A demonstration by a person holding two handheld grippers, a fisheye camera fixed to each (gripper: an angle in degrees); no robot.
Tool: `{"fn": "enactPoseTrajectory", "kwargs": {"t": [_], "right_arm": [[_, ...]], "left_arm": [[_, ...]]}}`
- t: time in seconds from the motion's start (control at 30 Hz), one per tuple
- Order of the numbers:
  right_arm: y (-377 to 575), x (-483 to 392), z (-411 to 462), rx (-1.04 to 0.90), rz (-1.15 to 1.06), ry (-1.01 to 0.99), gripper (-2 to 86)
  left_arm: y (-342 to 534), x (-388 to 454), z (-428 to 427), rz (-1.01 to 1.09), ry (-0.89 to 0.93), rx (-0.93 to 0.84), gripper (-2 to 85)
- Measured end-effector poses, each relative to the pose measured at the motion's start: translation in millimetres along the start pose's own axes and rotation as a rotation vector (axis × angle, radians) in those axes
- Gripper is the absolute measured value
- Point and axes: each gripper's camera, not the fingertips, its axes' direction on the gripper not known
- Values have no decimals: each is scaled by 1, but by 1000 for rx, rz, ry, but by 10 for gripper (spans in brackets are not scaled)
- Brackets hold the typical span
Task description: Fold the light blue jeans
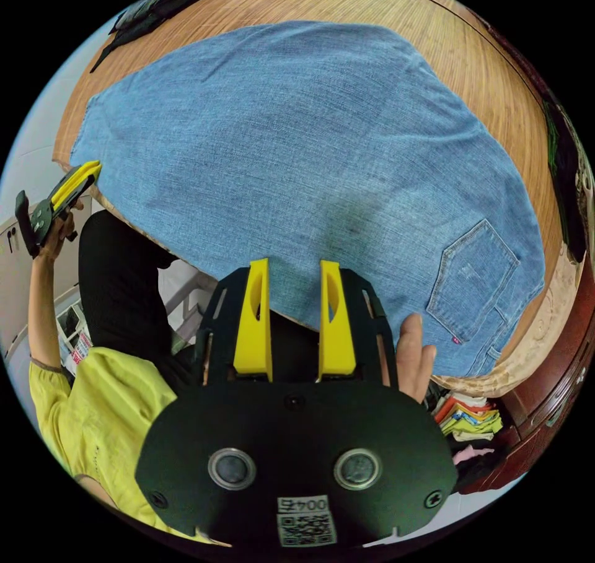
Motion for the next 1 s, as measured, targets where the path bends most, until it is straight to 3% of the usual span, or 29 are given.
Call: {"fn": "enactPoseTrajectory", "kwargs": {"t": [0.3,0.4,0.53,0.8,1.0], "right_arm": [[12,6,-16,32,-26,-23,106],[19,9,-21,55,-35,-34,92],[28,2,-27,79,-73,3,89],[43,-2,-40,120,-47,1,86],[46,-8,-57,65,-105,38,60]], "left_arm": [[-37,-21,-69,30,-16,-59,73],[-44,-33,-113,-46,97,47,105],[-73,6,-185,40,191,373,163],[-177,134,-198,328,250,345,229],[-235,177,-179,485,169,111,243]]}}
